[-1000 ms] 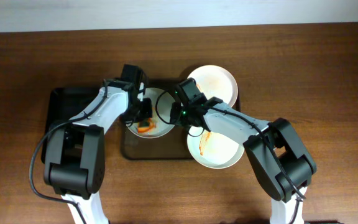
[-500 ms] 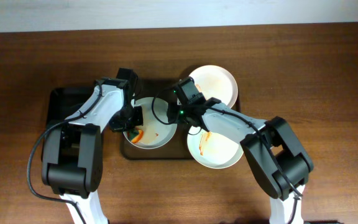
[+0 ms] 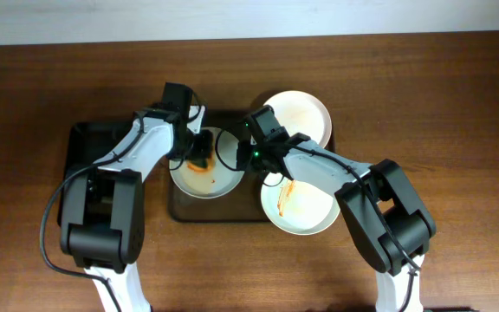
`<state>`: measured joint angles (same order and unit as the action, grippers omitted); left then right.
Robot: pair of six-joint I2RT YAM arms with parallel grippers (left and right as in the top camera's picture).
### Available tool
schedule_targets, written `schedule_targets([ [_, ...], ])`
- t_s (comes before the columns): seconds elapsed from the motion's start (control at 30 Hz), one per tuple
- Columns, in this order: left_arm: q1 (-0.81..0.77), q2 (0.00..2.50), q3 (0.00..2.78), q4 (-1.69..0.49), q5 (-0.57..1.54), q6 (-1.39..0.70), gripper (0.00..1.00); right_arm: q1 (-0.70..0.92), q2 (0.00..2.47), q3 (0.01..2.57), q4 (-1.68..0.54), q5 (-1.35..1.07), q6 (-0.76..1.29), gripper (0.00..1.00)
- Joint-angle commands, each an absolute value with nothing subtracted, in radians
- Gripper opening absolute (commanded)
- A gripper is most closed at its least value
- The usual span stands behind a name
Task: Clean dirty plates on tray and stack at the side
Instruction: 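Scrub the left plate with the held sponge while the right gripper holds it, then lift the left plate with the right gripper and place it right of the tray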
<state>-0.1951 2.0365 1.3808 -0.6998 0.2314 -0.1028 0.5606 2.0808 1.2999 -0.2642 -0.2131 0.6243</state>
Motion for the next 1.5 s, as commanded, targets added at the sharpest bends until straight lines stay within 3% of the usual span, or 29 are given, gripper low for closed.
schedule_targets([
  [0.0,-0.184,2.059,1.414,-0.857,0.357,-0.047,0.0,0.582,2.129,1.288,-0.278,-0.266,0.622,0.04],
  [0.2,-0.115,2.043,1.468,-0.959,0.553,-0.016,0.0,0.582,2.129,1.288,-0.271,-0.281,0.621,0.04],
  [0.4,-0.157,2.045,1.406,-0.865,0.292,-0.202,0.0,0.582,2.129,1.288,-0.269,-0.281,0.622,0.04],
  [0.57,-0.216,2.045,1.335,-0.822,-0.117,-0.377,0.0,0.582,2.127,1.291,-0.274,-0.281,0.622,0.04],
  [0.63,-0.216,2.045,1.372,-0.838,-0.15,-0.381,0.0,0.582,2.122,1.307,-0.304,-0.275,0.621,0.04],
  [0.8,-0.133,2.034,1.728,-1.105,0.014,-0.276,0.0,0.582,2.112,1.367,-0.439,-0.176,0.617,0.04],
  [0.97,-0.058,2.034,2.057,-1.327,0.031,-0.233,0.0,0.582,2.076,1.423,-0.522,-0.149,0.552,0.04],
  [1.17,-0.017,2.036,2.056,-1.337,0.031,-0.234,0.0,0.597,2.035,1.64,-0.83,0.074,0.38,0.04],
  [1.27,-0.017,2.036,2.056,-1.336,0.027,-0.233,0.0,0.659,2.035,1.773,-0.976,0.302,0.325,0.04],
  [1.47,-0.016,2.036,2.056,-1.336,0.019,-0.233,0.0,0.78,2.035,1.802,-1.032,0.582,0.332,0.04],
])
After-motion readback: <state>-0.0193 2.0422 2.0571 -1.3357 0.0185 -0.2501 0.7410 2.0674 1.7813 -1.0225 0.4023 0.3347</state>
